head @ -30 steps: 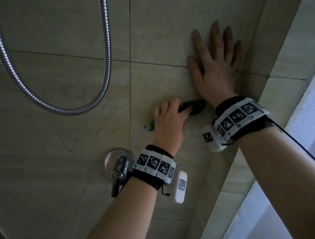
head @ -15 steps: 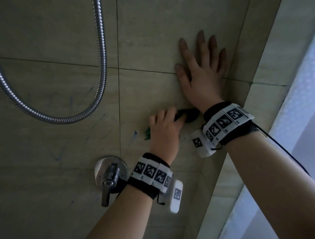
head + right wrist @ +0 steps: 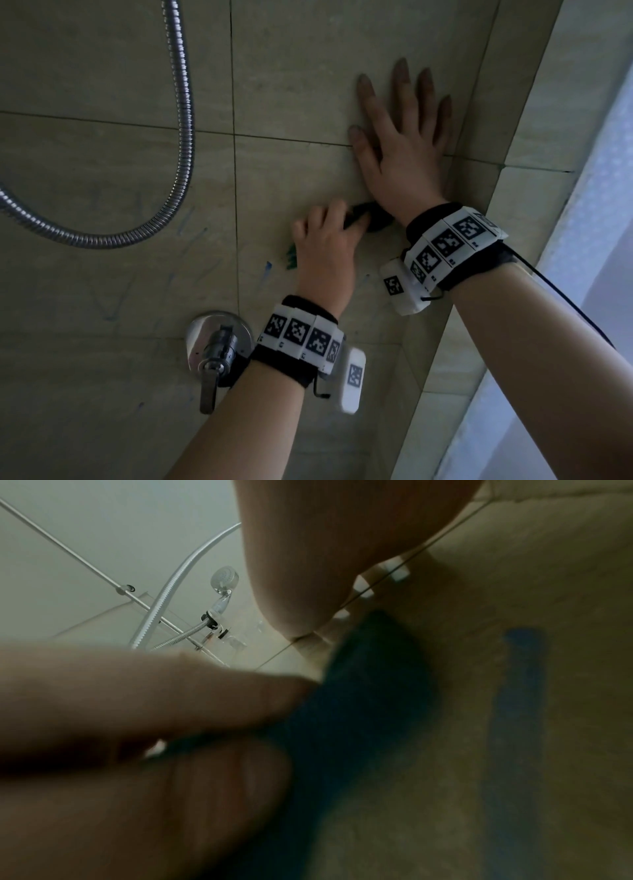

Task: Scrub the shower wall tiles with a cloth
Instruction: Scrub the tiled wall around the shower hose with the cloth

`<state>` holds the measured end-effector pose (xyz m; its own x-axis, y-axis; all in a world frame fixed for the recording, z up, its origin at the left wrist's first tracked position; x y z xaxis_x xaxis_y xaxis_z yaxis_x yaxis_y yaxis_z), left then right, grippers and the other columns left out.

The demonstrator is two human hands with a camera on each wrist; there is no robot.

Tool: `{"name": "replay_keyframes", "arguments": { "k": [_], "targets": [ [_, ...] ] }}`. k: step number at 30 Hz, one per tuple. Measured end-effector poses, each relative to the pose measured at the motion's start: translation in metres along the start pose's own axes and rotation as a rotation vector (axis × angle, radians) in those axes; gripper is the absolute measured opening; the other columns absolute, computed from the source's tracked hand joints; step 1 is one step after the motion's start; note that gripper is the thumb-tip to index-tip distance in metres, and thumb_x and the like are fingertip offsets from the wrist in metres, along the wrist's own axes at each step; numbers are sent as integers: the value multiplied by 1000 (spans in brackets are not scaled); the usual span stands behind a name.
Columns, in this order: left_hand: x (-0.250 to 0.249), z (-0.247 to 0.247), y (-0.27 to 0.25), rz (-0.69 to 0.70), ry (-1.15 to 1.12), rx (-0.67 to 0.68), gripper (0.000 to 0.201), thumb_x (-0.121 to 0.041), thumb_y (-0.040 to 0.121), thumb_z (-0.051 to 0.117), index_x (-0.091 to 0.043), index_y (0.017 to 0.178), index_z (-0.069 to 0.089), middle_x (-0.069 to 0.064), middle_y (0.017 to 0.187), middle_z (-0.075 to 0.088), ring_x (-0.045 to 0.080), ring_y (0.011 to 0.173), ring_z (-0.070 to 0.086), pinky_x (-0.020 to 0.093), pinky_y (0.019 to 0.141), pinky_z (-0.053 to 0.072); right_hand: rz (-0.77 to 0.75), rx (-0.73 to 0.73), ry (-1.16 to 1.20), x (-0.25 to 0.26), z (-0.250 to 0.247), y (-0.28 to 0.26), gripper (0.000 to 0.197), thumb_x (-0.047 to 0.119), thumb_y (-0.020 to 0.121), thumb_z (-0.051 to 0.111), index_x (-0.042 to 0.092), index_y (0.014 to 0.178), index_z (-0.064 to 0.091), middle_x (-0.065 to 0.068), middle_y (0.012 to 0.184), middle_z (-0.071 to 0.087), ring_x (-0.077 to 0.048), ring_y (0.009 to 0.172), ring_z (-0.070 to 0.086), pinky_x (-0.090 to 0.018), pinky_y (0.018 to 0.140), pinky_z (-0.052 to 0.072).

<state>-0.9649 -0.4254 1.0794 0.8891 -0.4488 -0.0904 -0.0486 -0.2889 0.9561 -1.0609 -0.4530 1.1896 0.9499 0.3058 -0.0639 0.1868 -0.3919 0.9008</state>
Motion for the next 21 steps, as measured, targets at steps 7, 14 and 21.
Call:
{"name": "replay_keyframes", "arguments": {
  "k": [7,14,21],
  "targets": [
    [-2,7,-51,144,-48,260,36,-4,61,81,-28,88,76,-1,84,57,19,77,44,31,65,16,-2,19,-10,0,-1,-1,54,49,100,27,35,151,18,-6,161,4,-33,147,-3,-52,116,-5],
    [39,-52,-14,-88,-234,-81,28,-3,85,61,-6,111,69,11,94,55,22,83,49,31,72,41,20,117,79,3,-11,-1,54,44,99,37,35,150,23,-6,161,2,-32,146,-6,-50,116,-7],
    [57,-73,1,-493,-707,-233,21,-10,91,60,-11,112,65,7,104,53,6,87,55,12,80,45,-82,-89,661,38,-48,-29,28,12,92,55,8,119,60,-1,116,58,-10,107,54,-23,96,41]
  ]
}}
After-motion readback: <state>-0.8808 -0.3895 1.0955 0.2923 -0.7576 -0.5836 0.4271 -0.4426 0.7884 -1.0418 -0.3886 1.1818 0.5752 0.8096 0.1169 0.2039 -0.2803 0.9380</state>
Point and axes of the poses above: each hand's wrist, its own y-axis towards the middle knuckle, its own z-axis out of the palm, x = y × z, the point moved 3 cm from there along y, towards the middle knuckle
